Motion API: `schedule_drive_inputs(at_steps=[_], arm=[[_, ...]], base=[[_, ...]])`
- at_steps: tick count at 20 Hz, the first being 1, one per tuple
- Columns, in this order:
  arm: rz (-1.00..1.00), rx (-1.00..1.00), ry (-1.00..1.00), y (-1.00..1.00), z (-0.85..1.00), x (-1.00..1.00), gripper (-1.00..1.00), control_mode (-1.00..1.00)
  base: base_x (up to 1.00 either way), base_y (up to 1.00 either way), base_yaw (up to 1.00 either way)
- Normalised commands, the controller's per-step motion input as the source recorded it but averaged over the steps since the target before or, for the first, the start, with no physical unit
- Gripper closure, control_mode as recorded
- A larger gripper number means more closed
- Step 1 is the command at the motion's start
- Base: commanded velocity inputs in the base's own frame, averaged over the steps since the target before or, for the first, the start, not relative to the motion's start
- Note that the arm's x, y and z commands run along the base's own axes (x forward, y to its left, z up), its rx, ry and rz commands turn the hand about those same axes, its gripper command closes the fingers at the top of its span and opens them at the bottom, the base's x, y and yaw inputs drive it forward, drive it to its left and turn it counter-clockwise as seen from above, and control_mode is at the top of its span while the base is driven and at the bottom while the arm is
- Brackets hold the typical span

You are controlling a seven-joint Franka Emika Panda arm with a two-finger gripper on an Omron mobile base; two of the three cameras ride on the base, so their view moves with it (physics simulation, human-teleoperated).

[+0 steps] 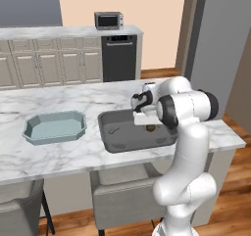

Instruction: Place the cold items (apple and kiwi) from the fridge in one tupperware on the dining counter. Place the warm items (hot dog and kebab skewer) in the stove area in another tupperware.

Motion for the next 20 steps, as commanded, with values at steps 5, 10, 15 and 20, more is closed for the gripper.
schedule_drive_inputs(at_steps=[5,10,15,20], arm=[[0.0,0.0,-0.22,0.07,0.02,-0.31,-1.0,-1.0],[-0.01,-0.01,-0.11,0.14,0.35,-0.46,-1.0,-1.0],[0.0,0.0,-0.01,0.1,0.88,-0.38,-1.0,-1.0],[0.0,0.0,0.0,0.06,0.96,-0.48,-1.0,-1.0]], base=[[0.0,0.0,0.0],[0.0,0.0,0.0],[0.0,0.0,0.0],[0.0,0.0,0.0]])
